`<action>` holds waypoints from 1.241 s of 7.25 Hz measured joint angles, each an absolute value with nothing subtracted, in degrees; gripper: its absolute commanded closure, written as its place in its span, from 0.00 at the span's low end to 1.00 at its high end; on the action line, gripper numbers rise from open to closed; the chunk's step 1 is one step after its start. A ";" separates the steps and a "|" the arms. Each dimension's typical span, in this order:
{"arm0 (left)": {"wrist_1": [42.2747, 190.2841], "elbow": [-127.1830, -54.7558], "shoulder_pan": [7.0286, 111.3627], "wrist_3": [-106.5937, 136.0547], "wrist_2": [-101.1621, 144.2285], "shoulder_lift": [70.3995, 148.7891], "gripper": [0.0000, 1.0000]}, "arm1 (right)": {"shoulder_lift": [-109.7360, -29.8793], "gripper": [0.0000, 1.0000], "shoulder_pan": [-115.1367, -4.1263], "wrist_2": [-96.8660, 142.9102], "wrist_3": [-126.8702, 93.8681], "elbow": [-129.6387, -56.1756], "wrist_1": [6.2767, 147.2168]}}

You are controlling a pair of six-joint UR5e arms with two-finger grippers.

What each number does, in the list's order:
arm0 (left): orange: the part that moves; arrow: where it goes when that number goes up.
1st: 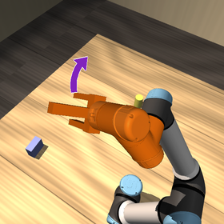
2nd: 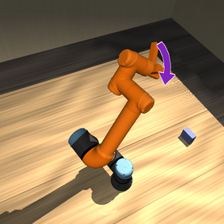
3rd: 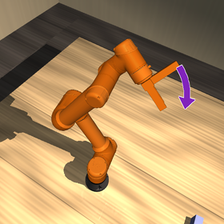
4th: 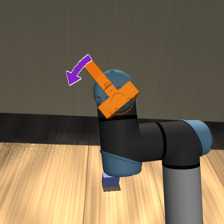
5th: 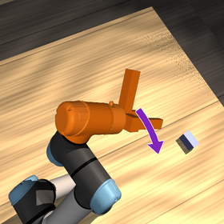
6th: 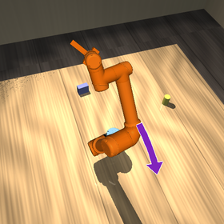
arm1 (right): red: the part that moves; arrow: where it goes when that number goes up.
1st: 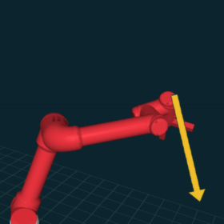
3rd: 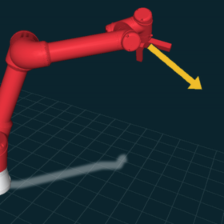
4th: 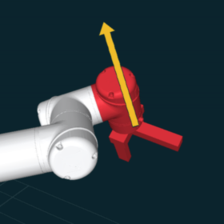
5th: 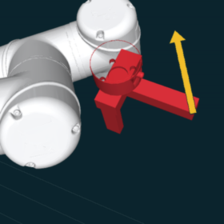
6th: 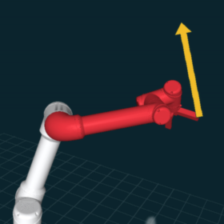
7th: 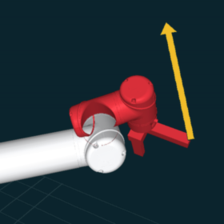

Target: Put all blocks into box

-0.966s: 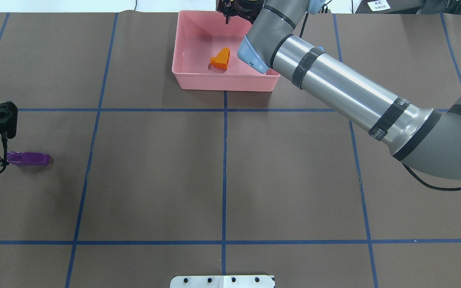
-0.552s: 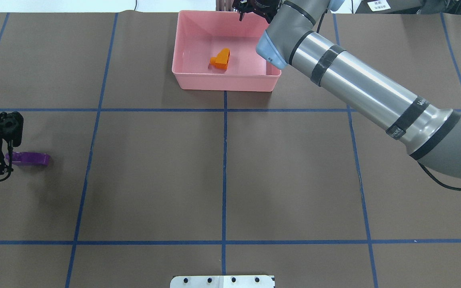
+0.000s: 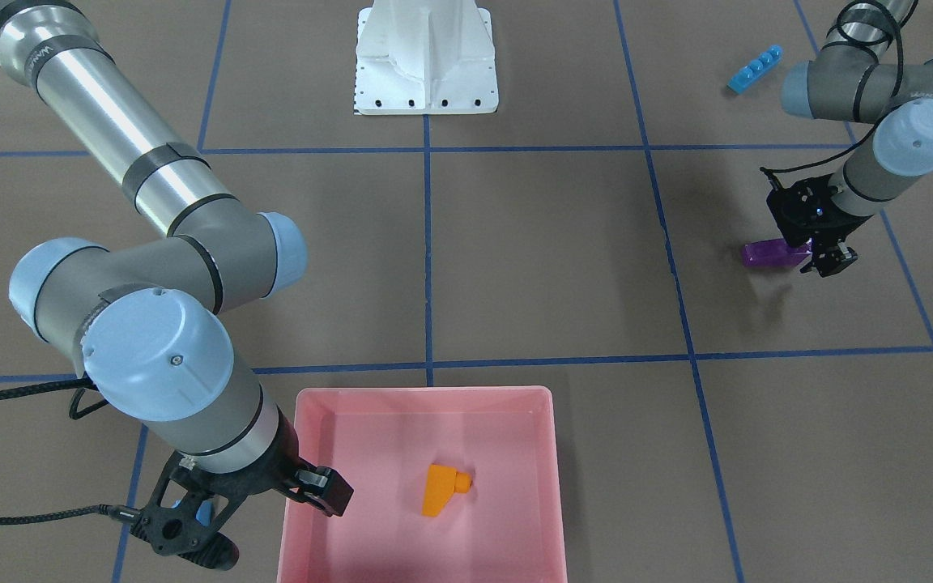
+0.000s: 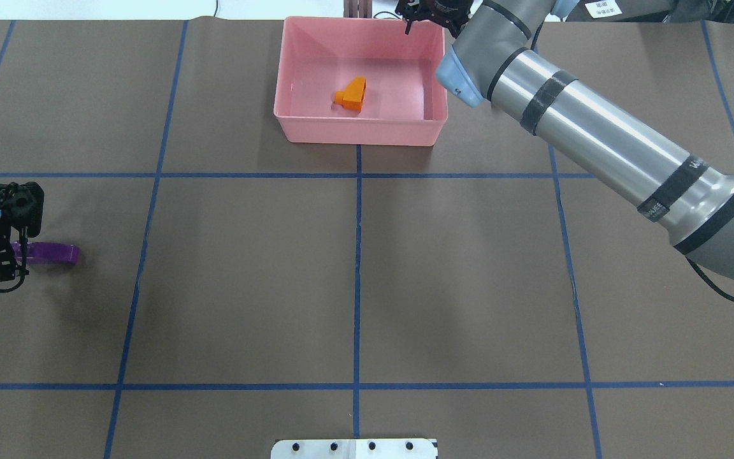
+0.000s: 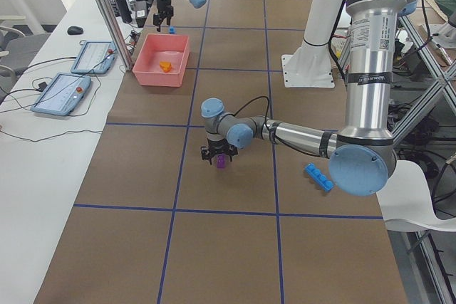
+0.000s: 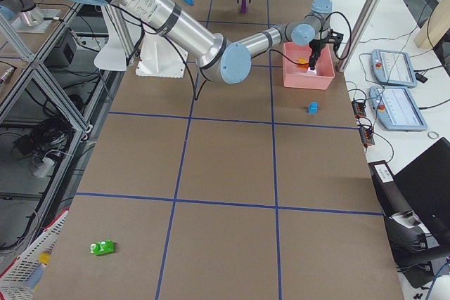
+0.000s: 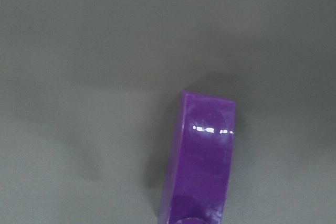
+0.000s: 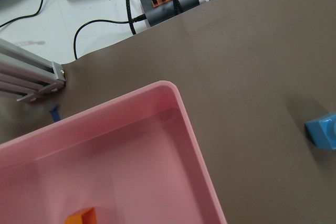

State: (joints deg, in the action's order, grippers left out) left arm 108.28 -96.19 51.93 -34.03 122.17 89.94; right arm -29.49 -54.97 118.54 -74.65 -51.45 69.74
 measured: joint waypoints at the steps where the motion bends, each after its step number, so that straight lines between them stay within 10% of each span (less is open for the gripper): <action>1: 108.21 -96.18 51.69 -32.62 122.26 90.46 0.82 | -30.25 0.01 -55.20 118.56 -74.01 -51.89 69.71; 2: 108.13 -96.23 51.52 -31.49 122.43 90.67 1.00 | -30.85 0.01 -55.35 118.56 -73.68 -52.10 69.68; 9: 107.44 -100.54 52.24 5.84 127.89 105.53 1.00 | -37.60 0.01 -58.52 117.86 -66.39 -52.08 69.56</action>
